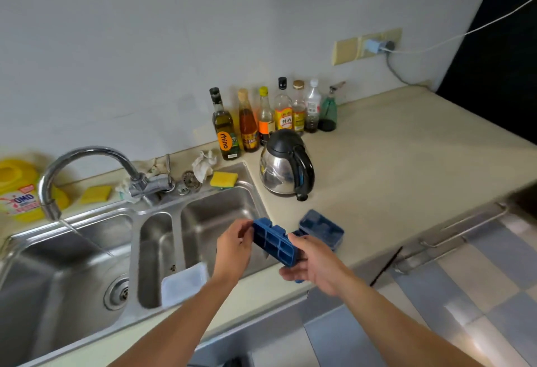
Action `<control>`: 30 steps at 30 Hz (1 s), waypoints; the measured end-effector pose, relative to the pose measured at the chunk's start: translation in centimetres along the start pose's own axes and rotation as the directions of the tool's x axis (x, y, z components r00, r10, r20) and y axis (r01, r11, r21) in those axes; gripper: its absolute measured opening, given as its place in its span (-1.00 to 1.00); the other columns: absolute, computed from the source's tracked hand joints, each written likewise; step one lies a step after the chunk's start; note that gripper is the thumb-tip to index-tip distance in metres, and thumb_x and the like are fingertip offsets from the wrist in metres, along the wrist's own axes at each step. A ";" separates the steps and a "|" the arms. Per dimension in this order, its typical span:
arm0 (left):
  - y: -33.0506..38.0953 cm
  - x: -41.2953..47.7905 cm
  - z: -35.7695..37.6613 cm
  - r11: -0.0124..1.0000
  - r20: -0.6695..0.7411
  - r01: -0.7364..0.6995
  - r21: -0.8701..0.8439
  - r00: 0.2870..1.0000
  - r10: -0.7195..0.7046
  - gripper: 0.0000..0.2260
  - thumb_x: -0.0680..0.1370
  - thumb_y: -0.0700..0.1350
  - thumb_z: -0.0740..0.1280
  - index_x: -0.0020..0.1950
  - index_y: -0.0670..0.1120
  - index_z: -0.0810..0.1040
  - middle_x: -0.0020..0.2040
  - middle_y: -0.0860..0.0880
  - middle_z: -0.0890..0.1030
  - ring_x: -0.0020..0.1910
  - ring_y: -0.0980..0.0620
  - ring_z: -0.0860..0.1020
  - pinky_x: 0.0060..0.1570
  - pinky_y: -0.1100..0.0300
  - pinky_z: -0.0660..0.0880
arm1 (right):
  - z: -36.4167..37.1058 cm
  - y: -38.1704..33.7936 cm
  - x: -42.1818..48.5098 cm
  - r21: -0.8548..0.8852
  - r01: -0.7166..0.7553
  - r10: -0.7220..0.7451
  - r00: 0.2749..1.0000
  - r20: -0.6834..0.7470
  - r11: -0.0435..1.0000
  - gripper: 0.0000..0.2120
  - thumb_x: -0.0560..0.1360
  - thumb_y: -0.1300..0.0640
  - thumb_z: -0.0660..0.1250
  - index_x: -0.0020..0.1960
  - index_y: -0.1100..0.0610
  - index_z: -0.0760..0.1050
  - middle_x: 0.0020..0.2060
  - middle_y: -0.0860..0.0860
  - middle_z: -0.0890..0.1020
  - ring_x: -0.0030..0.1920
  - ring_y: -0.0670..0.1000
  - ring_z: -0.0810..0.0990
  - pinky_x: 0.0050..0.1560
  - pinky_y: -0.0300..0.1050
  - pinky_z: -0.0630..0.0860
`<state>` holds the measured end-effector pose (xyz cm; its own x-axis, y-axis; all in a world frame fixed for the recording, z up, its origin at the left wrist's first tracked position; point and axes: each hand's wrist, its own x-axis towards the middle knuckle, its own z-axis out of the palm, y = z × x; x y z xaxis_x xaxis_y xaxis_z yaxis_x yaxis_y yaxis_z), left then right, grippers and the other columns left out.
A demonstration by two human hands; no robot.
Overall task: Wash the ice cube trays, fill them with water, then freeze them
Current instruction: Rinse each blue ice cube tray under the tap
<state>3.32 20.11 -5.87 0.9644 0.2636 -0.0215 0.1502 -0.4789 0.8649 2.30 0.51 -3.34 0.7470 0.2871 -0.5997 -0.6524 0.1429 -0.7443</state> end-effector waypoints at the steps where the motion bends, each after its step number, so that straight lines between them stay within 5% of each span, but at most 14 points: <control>1: 0.4 0.0 0.3 0.999 0.024 -0.008 0.041 1.000 0.007 -0.84 0.64 -0.22 0.28 0.01 0.01 0.61 -0.21 0.13 0.62 -0.26 0.11 0.55 -0.22 0.21 0.43 | -0.5 -0.2 -0.5 0.009 -0.015 0.015 1.000 0.019 1.000 -0.60 0.64 -0.05 0.33 0.30 0.23 0.43 0.14 0.31 0.64 -0.10 0.30 0.71 0.01 0.17 0.69; 6: 2.1 0.6 2.4 0.990 0.066 -0.028 0.139 0.998 0.019 -0.81 0.63 -0.16 0.30 -0.12 0.07 0.59 -0.21 0.13 0.63 -0.21 0.23 0.56 -0.26 0.39 0.40 | -3.0 0.0 -1.3 -0.279 0.051 -0.062 0.998 -0.033 0.959 -0.60 0.68 -0.15 0.19 0.19 0.18 0.54 0.02 0.22 0.71 -0.22 0.15 0.68 -0.18 0.01 0.67; 11: 2.3 1.1 5.5 0.965 0.162 -0.043 0.258 0.987 0.001 -0.82 0.64 -0.15 0.28 -0.12 0.03 0.59 -0.19 0.11 0.62 -0.22 0.22 0.53 -0.31 0.45 0.36 | -5.6 0.9 -1.0 -0.566 0.088 -0.194 0.972 -0.130 0.819 -0.66 0.64 -0.02 0.25 -0.08 0.26 0.52 -0.34 0.10 0.58 -0.47 0.01 0.53 -0.37 -0.12 0.53; 15: 2.2 2.0 6.9 0.945 0.230 -0.071 0.319 0.973 -0.004 -0.81 0.63 -0.16 0.27 -0.08 0.01 0.64 -0.13 0.07 0.65 -0.15 0.11 0.59 -0.18 0.24 0.48 | -6.4 1.7 0.1 -0.539 0.067 -0.168 0.976 -0.140 0.840 -0.90 0.62 0.14 0.30 0.08 0.17 0.47 -0.25 0.14 0.65 -0.48 0.02 0.54 -0.45 -0.13 0.51; 19: 1.8 3.0 7.7 0.941 0.268 -0.057 0.334 0.963 -0.037 -0.82 0.64 -0.16 0.27 -0.04 0.01 0.65 -0.11 0.08 0.65 -0.16 0.22 0.55 -0.23 0.35 0.42 | -6.9 2.3 1.6 -0.589 0.063 -0.200 0.965 -0.170 0.806 -0.92 0.61 0.16 0.30 0.02 0.17 0.47 -0.20 0.19 0.68 -0.51 -0.04 0.53 -0.46 -0.19 0.51; 25: 0.0 3.6 8.4 0.911 0.340 -0.112 0.397 0.940 -0.032 -0.80 0.64 -0.18 0.26 0.14 -0.02 0.66 0.05 0.03 0.62 -0.06 0.12 0.57 -0.14 0.41 0.40 | -7.5 2.8 2.8 -0.788 0.001 -0.278 0.936 -0.216 0.615 -0.89 0.62 0.06 0.29 -0.05 0.08 0.48 -0.15 -0.01 0.64 -0.25 -0.12 0.58 -0.29 -0.29 0.46; 28: -0.7 3.6 8.5 0.903 0.364 -0.144 0.405 0.931 -0.015 -0.80 0.64 -0.20 0.27 0.17 0.01 0.62 0.07 0.05 0.58 -0.06 0.14 0.54 -0.20 0.47 0.33 | -8.3 2.1 2.9 -0.862 0.035 -0.474 0.846 -0.243 0.506 -0.88 0.62 -0.01 0.31 0.00 0.03 0.44 -0.05 -0.06 0.56 -0.16 -0.15 0.53 -0.25 -0.35 0.38; 30: -0.9 3.8 8.5 0.905 0.378 -0.153 0.398 0.926 -0.010 -0.81 0.64 -0.20 0.28 0.15 0.02 0.61 0.05 0.05 0.57 -0.10 0.18 0.52 -0.22 0.48 0.33 | -9.1 1.4 3.5 -0.935 0.033 -0.564 0.805 -0.184 0.352 -0.79 0.61 -0.03 0.33 0.17 0.04 0.43 0.12 -0.02 0.47 0.04 -0.05 0.48 -0.04 -0.25 0.43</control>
<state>8.64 14.45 -11.02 0.9736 -0.0679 -0.2177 0.0748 -0.8067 0.5862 5.19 -6.85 -9.18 0.9928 -0.0237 -0.1175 -0.0856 -0.8263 -0.5566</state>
